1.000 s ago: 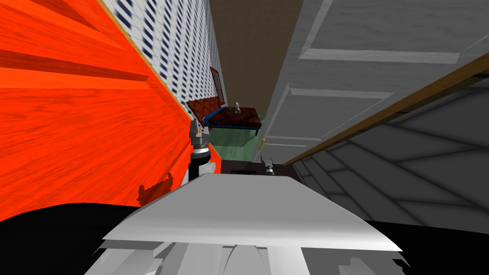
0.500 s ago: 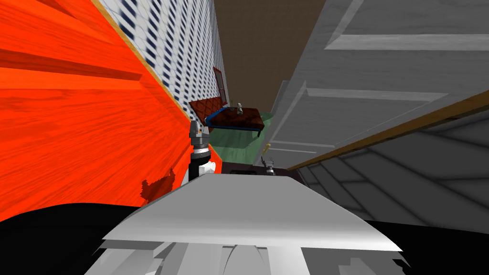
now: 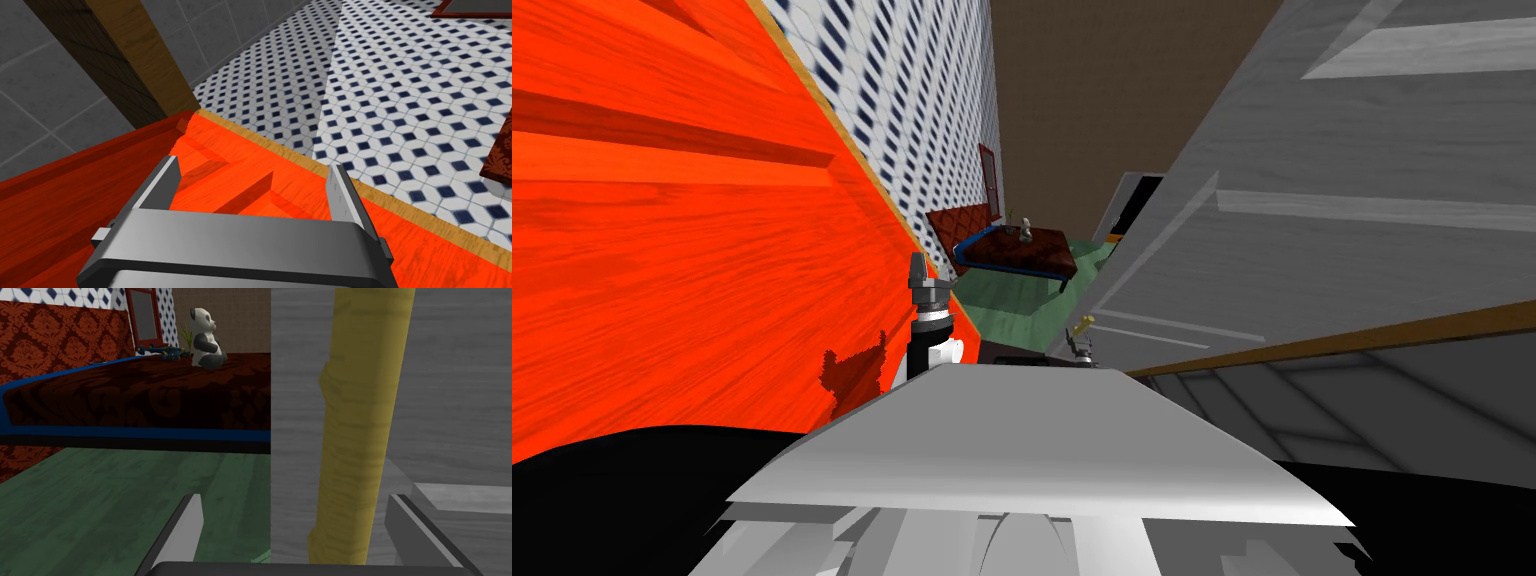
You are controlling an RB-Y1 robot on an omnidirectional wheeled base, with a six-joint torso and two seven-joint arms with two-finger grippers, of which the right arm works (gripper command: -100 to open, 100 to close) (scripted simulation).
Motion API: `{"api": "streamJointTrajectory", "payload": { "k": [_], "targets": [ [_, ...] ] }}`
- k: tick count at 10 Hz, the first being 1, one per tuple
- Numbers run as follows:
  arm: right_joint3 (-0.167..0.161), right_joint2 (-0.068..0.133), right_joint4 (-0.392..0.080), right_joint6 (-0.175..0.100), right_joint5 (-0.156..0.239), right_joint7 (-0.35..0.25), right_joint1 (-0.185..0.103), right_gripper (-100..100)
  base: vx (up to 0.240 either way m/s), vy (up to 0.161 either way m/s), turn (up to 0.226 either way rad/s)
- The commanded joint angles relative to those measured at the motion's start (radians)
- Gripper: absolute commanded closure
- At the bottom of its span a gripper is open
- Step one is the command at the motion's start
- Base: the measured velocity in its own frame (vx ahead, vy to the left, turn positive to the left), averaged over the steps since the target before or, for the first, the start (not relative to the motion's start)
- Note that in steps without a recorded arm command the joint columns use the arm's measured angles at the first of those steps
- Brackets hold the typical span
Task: Pull the door open
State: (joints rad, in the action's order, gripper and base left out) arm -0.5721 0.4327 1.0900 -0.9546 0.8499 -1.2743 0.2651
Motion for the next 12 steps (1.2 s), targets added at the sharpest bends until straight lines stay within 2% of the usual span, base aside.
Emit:
{"api": "streamJointTrajectory", "payload": {
  "k": [1,2,3,4,9,12],
  "targets": [
    [0.031,0.02,-0.008,0.002,0.016,-0.019,-0.007,-100,-0.001,-0.034,0.061],
    [0.048,0.028,-0.02,-0.001,0.026,-0.032,-0.008,-100,0.028,-0.016,0.021],
    [0.033,0.021,-0.031,-0.007,0.016,-0.031,-0.013,-100,0.019,-0.008,0.002],
    [0.033,0.021,-0.031,-0.007,0.016,-0.031,-0.013,100,0.0,0.0,0.0],
    [0.033,0.021,-0.031,-0.007,0.016,-0.031,-0.013,100,-0.003,0.005,0.002],
    [0.002,0.057,-0.03,-0.031,0.004,-0.071,-0.002,100,-0.096,-0.049,0.256]
  ]
}}
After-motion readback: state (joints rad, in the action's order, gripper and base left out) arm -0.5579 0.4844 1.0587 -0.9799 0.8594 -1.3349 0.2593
